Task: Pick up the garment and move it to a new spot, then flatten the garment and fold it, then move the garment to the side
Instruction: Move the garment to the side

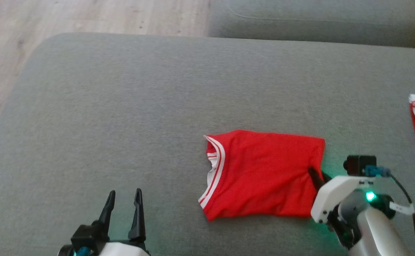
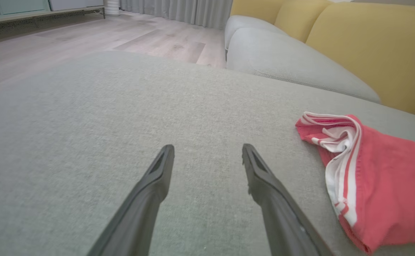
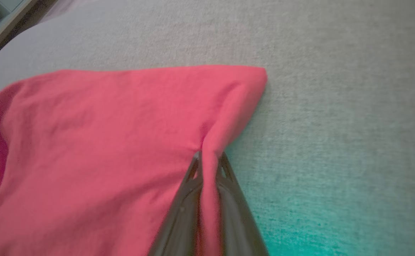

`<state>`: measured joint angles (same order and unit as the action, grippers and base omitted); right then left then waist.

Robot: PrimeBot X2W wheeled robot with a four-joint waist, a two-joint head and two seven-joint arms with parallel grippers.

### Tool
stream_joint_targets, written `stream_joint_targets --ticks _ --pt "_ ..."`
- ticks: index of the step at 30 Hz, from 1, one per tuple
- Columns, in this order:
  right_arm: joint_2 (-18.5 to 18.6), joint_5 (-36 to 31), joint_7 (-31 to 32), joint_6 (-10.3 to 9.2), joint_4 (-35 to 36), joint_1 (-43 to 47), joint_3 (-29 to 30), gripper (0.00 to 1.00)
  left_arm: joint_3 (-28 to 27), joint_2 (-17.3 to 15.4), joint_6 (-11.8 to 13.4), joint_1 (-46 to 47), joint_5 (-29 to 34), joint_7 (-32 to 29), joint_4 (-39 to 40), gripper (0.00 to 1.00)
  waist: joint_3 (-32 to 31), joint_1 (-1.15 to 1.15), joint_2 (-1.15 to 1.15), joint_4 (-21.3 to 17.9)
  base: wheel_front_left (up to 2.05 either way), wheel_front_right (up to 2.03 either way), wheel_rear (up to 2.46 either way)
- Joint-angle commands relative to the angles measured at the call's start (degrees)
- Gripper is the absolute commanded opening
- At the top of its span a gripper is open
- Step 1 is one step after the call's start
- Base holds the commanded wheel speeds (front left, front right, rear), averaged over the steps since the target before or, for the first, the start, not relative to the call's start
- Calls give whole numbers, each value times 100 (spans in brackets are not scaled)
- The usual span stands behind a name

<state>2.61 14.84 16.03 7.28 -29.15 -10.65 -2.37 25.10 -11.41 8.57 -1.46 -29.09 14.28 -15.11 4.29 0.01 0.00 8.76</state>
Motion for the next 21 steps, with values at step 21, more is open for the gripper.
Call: stream_joint_targets --ticks 21 --pt "377 -451 -86 21 1132 -1381 652 0 -156 -94 -179 1235 434 -31 360 100 1256 -1 0 -2402 0 0 0"
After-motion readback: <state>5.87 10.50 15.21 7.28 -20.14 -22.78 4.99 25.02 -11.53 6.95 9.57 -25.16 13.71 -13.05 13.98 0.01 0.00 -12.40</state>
